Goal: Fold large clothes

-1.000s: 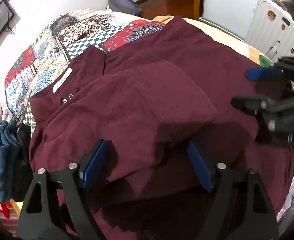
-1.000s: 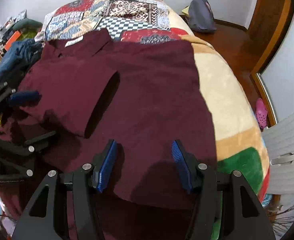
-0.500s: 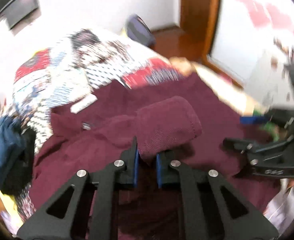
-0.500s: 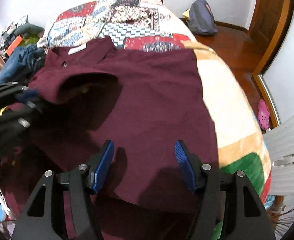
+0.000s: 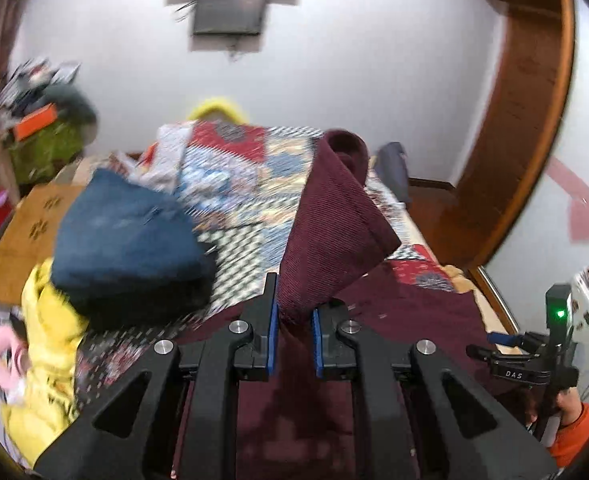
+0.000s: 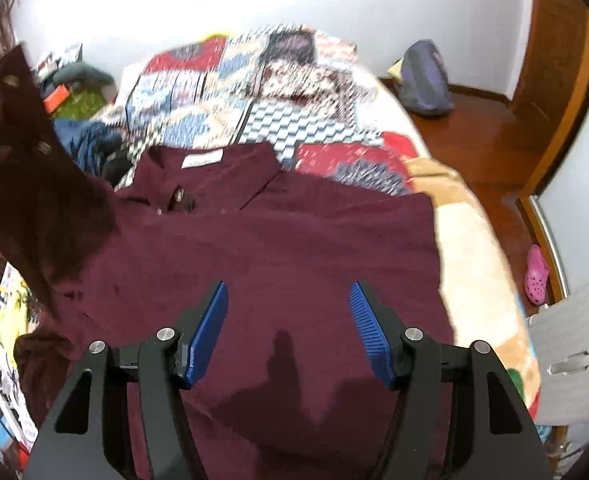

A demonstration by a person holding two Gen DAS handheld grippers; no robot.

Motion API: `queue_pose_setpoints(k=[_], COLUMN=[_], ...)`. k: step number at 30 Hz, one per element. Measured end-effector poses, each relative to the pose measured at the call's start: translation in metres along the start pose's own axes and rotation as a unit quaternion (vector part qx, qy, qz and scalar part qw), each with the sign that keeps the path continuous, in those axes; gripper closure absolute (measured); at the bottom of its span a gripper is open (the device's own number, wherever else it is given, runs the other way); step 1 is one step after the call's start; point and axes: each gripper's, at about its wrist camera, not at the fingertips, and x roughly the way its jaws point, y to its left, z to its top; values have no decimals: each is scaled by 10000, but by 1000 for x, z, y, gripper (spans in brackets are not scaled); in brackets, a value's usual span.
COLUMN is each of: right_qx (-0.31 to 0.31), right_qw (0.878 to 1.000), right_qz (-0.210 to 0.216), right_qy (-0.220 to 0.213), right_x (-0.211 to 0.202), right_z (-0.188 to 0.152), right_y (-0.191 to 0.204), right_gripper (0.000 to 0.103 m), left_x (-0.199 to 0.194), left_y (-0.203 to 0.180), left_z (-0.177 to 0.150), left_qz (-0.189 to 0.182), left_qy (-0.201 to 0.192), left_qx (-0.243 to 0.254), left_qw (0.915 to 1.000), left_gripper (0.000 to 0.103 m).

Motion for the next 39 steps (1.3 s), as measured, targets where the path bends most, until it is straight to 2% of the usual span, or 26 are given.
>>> queue_pose_setpoints(k=[4,7,12,14,15,18,20,23,25,27,29,34,39], right_qx=[-25,-36,44,49,45,4,-15,-53,-133,-258,-349,-283,-58], right_qw=[9982,9961,9964,9963,9963,9963,9963,9961,9959,9961,9965,9978,9976], right_qz=[29,-91,-115,-171,-178,-220,-238,-283,-342,-418,-483,-578,-683], right_qy=[603,877,841,841,842,830,832,831,821,734,586,146,-125], right_x=[38,54,52,53,54,52,52,51,49,43,34,10,0], right_z=[-9,-19,-20,-19,-19,-20,-20,-19,-17,-13,-8,13,31], right_y=[4,3,0,1,1,5,6,7,7,7,4,-15,-39], right_gripper=[43,43,43,43,43,43,43,43,43,43,43,43,43], left_x=[9,17,28,39,42,56,61,55,48,41,34,42,83], left_y=[43,70,107,116,118,131,138,140,139,140,145,166,172], left_z=[-24,-51,-106,-127,-135,-160,-170,-169,-162,-152,-139,-112,-96], left_qz=[156,264,294,376,401,393,462,624,719,989,1041,925,590], left_qy=[341,622,1195,1472,1581,2009,2160,2136,2103,2034,1864,1706,1818], left_qx=[-410,-685,-1157,-1197,-1190,-1288,-1286,-1183,-1076,-921,-857,-1135,-1241], left_qw=[9985,9954,9856,9811,9794,9703,9668,9677,9690,9697,9732,9744,9737], left_gripper=[90,90,90,89,86,66,46,35,35,35,34,33,33])
